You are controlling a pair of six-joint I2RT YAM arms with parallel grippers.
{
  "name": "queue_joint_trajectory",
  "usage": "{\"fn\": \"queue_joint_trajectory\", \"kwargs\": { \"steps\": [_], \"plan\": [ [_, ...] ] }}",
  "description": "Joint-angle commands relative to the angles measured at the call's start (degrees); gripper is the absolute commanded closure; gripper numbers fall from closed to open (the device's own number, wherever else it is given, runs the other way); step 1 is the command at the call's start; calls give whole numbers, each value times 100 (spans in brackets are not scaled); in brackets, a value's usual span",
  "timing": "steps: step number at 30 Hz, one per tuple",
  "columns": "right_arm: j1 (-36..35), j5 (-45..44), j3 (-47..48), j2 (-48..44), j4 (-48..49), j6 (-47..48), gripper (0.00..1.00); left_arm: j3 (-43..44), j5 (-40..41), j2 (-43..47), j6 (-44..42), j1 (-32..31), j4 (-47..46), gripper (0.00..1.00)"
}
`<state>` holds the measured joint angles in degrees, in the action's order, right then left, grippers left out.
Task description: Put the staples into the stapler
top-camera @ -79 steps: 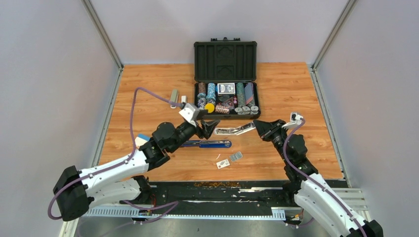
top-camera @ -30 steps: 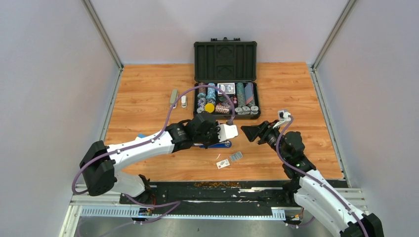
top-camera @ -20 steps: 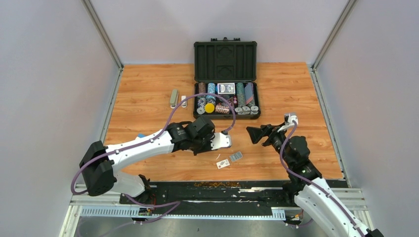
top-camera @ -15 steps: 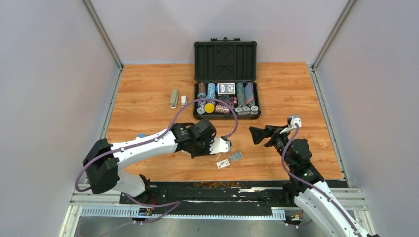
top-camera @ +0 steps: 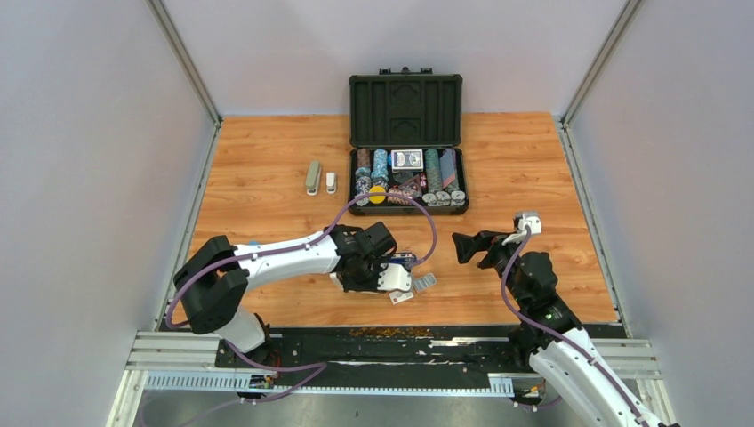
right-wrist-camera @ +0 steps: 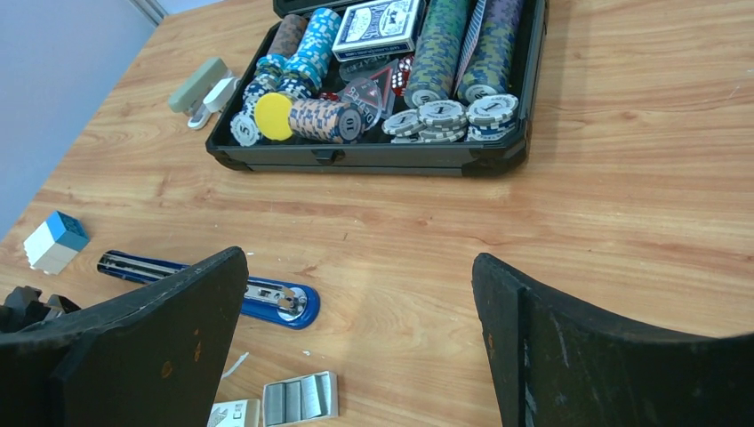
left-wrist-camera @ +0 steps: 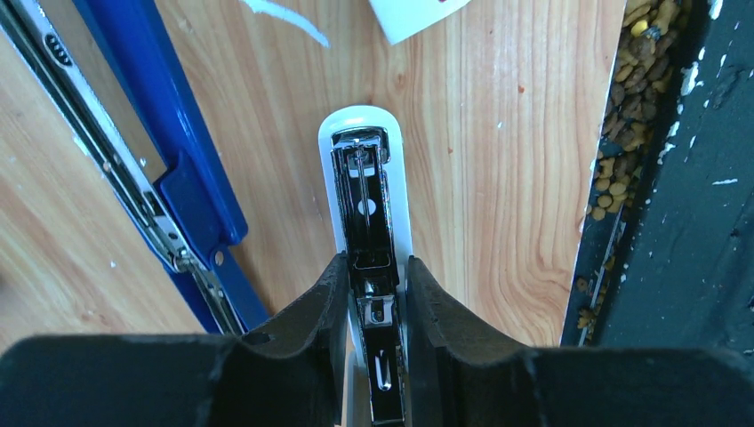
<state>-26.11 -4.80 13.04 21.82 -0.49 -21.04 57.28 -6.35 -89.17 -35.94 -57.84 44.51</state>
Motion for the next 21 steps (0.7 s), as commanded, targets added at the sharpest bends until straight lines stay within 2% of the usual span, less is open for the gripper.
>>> {"fn": "queue_joint_trajectory", "kwargs": {
  "steps": [1, 10, 16, 21],
  "plan": [
    [6, -149, -47, -47, 76, 160, 1, -110, -313, -4, -246, -26, -279, 79],
    [4, -132, -17, 5, -169, 144, 1, -305, -159, -75, -273, -37, -376, 74],
    [2, 27, 97, 69, -388, 28, 0, -337, 100, 132, -221, -60, -457, 60],
    [9, 44, 467, 442, -992, -95, 0, -357, 244, 582, -113, -84, -625, 47]
  ]
}}
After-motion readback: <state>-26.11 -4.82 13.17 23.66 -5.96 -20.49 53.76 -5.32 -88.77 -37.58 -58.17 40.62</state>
